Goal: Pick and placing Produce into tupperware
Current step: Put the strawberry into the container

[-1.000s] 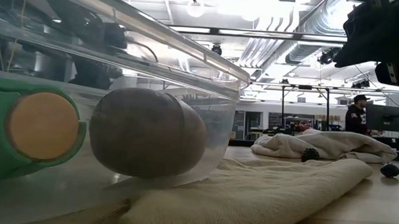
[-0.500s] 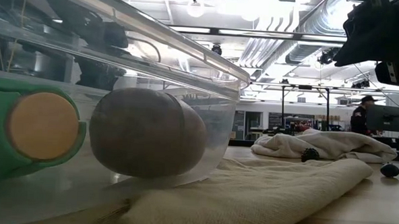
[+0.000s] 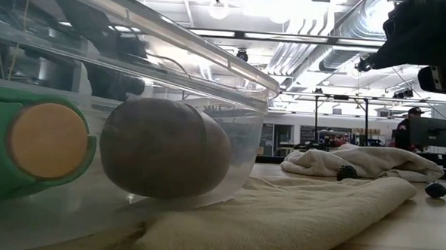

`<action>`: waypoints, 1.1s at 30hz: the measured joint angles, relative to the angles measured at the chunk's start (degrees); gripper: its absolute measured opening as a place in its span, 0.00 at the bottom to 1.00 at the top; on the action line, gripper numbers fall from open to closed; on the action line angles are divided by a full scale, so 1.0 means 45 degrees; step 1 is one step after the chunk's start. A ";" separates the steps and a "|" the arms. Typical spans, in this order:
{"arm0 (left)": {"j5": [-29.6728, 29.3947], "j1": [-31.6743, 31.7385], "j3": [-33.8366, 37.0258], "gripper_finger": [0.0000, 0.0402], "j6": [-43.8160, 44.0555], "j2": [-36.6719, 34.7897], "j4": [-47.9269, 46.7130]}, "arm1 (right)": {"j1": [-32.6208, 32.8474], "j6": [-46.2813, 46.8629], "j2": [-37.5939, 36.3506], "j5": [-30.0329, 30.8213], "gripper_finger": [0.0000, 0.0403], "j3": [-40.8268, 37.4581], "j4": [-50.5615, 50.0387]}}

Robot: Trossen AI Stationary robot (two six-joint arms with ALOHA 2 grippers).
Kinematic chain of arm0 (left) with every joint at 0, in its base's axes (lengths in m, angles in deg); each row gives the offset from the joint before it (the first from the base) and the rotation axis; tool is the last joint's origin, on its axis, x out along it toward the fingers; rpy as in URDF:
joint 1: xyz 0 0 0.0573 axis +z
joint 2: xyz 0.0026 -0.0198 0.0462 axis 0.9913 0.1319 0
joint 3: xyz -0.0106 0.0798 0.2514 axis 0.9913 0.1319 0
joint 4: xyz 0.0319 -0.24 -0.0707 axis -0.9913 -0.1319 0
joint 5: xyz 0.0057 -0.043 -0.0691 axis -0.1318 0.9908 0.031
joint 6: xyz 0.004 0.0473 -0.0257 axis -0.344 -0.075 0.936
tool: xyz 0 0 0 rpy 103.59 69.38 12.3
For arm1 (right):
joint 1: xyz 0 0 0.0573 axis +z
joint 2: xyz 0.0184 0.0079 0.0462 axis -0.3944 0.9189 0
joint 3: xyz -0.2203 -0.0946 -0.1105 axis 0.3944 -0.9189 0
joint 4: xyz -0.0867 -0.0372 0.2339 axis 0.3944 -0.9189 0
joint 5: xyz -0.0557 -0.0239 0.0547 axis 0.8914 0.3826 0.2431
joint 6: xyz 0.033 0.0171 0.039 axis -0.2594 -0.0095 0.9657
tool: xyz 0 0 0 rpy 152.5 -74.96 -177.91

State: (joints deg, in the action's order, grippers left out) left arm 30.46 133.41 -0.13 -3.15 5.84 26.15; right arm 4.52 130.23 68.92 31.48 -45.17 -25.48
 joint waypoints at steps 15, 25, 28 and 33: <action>-0.0549 0.0004 0.0000 0.53 -0.0342 0.0876 0.0295 | 0.0001 -0.0044 -0.0005 0.0015 0.05 0.0000 0.0434; -0.0192 0.0004 0.0000 0.56 -0.0347 0.0876 0.0418 | 0.0001 -0.0096 -0.0005 0.0099 0.05 0.0000 0.0439; -0.0100 0.0000 0.0000 0.56 -0.0341 0.0876 0.0610 | -0.0001 -0.0156 -0.0005 0.0213 0.05 0.0000 0.0439; -0.0074 0.0004 0.0000 0.55 -0.0342 0.0876 0.0664 | 0.0001 -0.0287 -0.0005 0.0473 0.05 0.0000 0.0434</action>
State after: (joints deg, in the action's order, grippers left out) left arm 30.13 133.43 -0.13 -4.69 9.78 29.14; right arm 4.52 128.94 68.90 33.61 -45.17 -23.52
